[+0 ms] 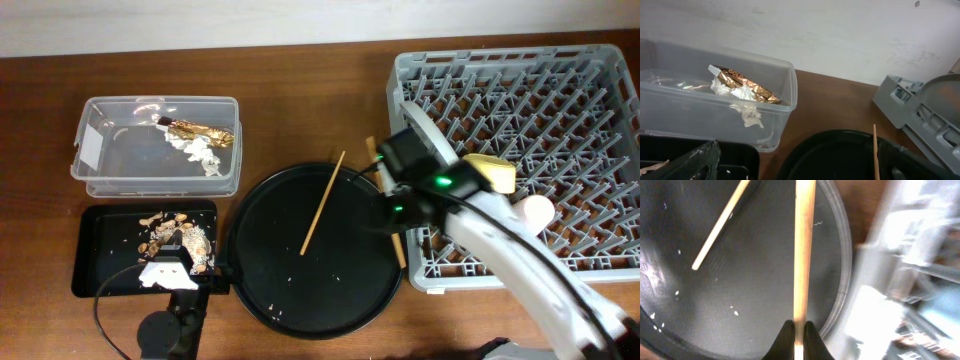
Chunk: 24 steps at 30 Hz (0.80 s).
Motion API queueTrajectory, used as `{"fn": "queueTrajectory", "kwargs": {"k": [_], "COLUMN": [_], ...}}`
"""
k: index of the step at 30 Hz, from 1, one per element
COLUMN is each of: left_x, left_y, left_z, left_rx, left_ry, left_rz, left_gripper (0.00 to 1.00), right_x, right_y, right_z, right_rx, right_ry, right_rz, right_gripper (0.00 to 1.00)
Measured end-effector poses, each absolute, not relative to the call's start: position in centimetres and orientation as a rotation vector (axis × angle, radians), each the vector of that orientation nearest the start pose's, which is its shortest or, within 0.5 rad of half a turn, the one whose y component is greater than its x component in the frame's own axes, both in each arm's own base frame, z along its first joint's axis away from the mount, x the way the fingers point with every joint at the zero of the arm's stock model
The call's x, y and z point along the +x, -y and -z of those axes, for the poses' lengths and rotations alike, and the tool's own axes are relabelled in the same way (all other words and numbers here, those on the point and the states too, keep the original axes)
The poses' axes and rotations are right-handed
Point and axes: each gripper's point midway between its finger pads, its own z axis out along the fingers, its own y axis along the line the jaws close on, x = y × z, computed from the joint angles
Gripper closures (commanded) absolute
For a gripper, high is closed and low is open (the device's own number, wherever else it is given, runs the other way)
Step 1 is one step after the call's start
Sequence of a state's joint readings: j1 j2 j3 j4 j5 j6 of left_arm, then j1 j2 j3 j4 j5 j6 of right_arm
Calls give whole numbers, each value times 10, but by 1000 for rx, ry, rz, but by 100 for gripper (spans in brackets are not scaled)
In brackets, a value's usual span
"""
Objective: Sort waste into correct bins and load items into the dishwasher rack
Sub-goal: 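Grasp the second chopstick with the right gripper and put it in the rack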
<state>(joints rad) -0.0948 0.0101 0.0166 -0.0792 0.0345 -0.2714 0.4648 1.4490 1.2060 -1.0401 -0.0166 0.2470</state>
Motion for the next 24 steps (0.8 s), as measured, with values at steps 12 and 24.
{"fn": "queueTrajectory", "kwargs": {"k": [12,24], "left_x": [244,244], "left_y": [29,29], "left_z": [-160,-160], "left_rx": [-119,-119], "left_ry": [-1648,-1648], "left_rz": [308,308], "left_gripper": [1,1], "right_x": [296,307], "right_y": [-91,-277], "right_z": [-110,-28], "right_rx": [-284,-241], "right_ry": [-2921,-2863], "right_rz": [125,-305], "right_gripper": [54,54]}}
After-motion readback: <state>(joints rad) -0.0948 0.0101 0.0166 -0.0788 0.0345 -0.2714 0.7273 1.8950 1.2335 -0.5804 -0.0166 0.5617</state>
